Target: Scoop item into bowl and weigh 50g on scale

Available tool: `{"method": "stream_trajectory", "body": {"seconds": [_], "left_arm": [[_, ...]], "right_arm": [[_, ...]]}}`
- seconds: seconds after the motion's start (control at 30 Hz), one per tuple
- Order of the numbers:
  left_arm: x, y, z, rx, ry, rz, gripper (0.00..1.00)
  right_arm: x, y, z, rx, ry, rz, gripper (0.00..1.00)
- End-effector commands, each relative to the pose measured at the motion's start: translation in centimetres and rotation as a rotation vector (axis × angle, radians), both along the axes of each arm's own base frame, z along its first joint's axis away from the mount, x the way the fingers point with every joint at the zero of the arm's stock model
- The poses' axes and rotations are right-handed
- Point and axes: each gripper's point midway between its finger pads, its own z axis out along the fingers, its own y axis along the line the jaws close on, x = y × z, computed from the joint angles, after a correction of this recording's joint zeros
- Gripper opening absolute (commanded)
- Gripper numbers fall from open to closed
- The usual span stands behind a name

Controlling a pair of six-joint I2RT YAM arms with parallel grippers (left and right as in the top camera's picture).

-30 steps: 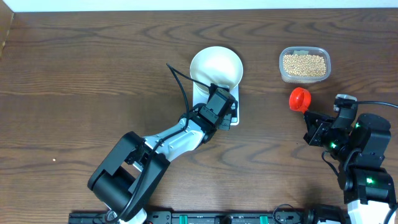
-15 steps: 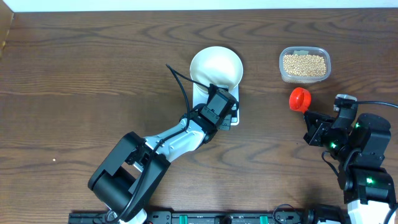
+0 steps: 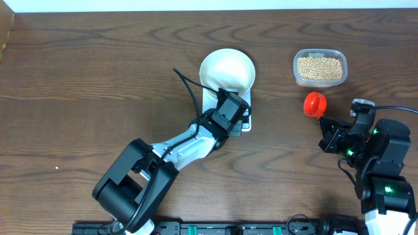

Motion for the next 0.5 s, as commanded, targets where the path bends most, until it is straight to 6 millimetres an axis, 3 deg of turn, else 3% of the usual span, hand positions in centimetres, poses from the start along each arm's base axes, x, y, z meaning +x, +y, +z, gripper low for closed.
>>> {"method": "stream_trajectory", "body": {"seconds": [0.0, 0.23, 0.47], "left_arm": [[-2.1, 3.7, -4.5, 0.147, 0.103, 0.044, 0.07], [-2.3, 3.5, -4.5, 0.139, 0.111, 0.036, 0.07], [-2.9, 0.9, -4.1, 0.065, 0.146, -0.100, 0.08]], "right_arm": [[0.1, -0.3, 0.7, -0.022, -0.022, -0.001, 0.01], [0.1, -0.3, 0.6, -0.022, -0.021, -0.001, 0.01], [0.1, -0.3, 0.6, -0.022, -0.021, -0.001, 0.01]]}}
